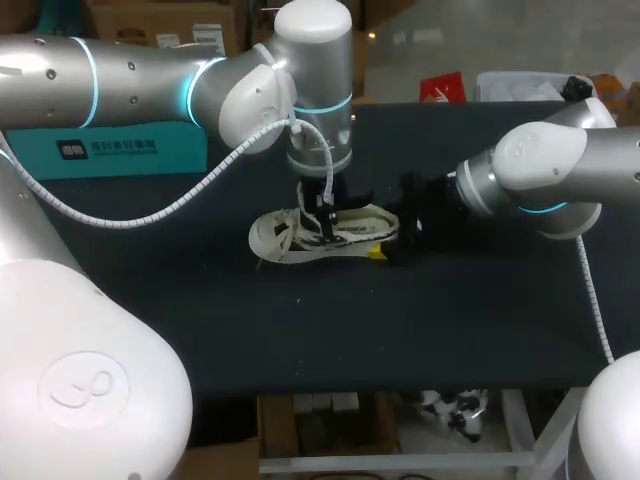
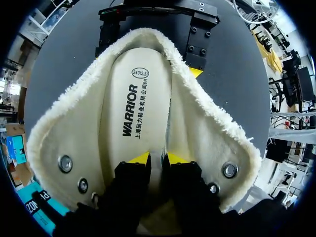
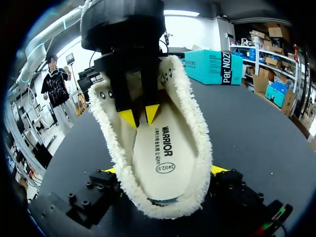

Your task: Open the shoe tongue, take the insole out of the shoe, put the insole back into the shoe, and pack the shoe into the shoebox

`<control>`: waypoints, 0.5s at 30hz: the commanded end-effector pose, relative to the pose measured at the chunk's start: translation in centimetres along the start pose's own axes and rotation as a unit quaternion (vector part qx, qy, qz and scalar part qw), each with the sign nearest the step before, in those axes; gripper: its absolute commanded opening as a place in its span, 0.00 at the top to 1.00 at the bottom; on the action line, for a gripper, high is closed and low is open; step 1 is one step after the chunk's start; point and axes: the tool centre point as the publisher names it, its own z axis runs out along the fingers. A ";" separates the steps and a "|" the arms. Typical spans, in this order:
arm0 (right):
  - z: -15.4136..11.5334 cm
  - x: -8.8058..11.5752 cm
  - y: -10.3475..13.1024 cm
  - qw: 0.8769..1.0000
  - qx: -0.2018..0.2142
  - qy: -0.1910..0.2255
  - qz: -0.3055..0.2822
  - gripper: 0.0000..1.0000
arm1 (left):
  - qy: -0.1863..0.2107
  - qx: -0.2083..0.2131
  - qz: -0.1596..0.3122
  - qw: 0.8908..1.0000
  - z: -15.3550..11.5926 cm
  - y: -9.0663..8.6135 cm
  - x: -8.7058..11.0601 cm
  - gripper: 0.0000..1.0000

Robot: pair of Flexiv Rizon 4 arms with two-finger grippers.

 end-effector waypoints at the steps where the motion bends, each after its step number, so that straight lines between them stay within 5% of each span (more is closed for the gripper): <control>1: 0.2 -0.1 -0.6 1.000 -0.001 0.000 0.001 1.00 | -0.018 -0.003 -0.003 1.000 2.0 -0.2 1.1 0.76; 15: 0.2 -0.1 -0.6 1.000 -0.001 0.000 0.001 1.00 | -0.073 -0.006 -0.043 0.996 5.3 -0.8 -3.0 0.74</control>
